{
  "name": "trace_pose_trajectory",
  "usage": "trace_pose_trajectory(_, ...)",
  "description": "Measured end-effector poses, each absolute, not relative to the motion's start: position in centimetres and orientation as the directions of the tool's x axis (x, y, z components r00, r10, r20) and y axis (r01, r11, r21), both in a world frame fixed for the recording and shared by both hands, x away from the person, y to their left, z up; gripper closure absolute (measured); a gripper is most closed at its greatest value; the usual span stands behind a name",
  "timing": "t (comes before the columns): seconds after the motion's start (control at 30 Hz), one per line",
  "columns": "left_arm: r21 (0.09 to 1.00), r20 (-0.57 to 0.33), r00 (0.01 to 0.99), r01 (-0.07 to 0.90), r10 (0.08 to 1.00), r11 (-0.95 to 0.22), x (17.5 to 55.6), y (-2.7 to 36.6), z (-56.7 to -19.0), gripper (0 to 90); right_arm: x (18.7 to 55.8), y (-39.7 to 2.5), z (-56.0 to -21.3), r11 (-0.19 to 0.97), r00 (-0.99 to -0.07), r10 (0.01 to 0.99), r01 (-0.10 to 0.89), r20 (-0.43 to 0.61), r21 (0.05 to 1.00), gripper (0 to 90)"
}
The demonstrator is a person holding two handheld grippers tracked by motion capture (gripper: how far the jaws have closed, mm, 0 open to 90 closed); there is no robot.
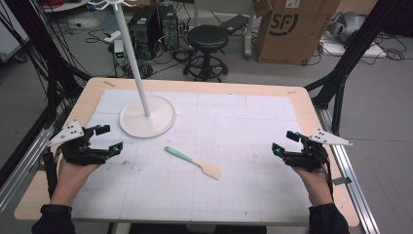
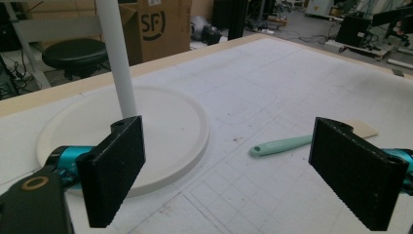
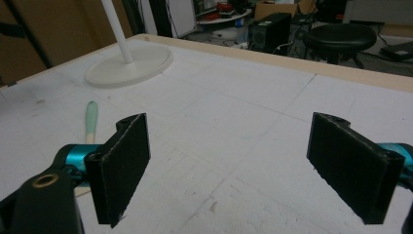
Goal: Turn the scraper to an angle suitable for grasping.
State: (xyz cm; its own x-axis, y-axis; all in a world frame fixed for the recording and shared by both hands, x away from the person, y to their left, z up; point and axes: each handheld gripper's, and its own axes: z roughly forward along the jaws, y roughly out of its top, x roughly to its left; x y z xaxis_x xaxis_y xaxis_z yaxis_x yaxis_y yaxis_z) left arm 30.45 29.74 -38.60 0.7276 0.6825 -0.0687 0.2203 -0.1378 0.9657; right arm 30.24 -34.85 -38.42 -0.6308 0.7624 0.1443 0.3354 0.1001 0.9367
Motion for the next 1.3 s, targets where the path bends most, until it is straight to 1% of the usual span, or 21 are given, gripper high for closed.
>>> trace_pose_trajectory(0.13, 0.970, -0.087, 0.717, 0.219, 0.691, -0.105, 30.5, 30.0, -38.5, 13.9, 30.2, -34.8, -38.5, 0.107, -0.635, 0.760, 0.335, 0.140, 0.936, 14.7)
trace_pose_trajectory(0.33, 0.965, -0.074, 0.719, 0.227, 0.691, -0.132, 30.5, 29.8, -38.6, 14.0, 30.3, -34.9, -38.5, 0.106, -0.631, 0.763, 0.333, 0.137, 0.937, 14.8)
trace_pose_trajectory(0.6, 0.969, -0.091, 0.719, 0.225, 0.689, -0.106, 30.4, 29.9, -38.4, 13.9, 30.4, -34.7, -38.6, 0.116, -0.632, 0.764, 0.334, 0.130, 0.935, 14.8)
trace_pose_trajectory(0.73, 0.968, -0.107, 0.721, 0.234, 0.685, -0.096, 30.7, 29.8, -37.7, 14.0, 30.4, -34.6, -38.6, 0.119, -0.632, 0.765, 0.332, 0.126, 0.936, 14.8)
trace_pose_trajectory(0.87, 0.972, -0.107, 0.723, 0.222, 0.682, -0.083, 30.9, 29.5, -37.4, 14.0, 30.4, -34.5, -38.7, 0.121, -0.632, 0.764, 0.341, 0.132, 0.932, 14.8)
trace_pose_trajectory(1.0, 0.968, -0.093, 0.731, 0.226, 0.676, -0.111, 31.0, 29.1, -37.7, 14.0, 30.5, -34.4, -38.8, 0.127, -0.635, 0.761, 0.343, 0.130, 0.931, 14.8)
trace_pose_trajectory(1.3, 0.966, -0.083, 0.726, 0.227, 0.683, -0.124, 30.8, 29.7, -38.2, 14.0, 30.8, -33.6, -39.0, 0.140, -0.646, 0.753, 0.347, 0.128, 0.927, 14.8)
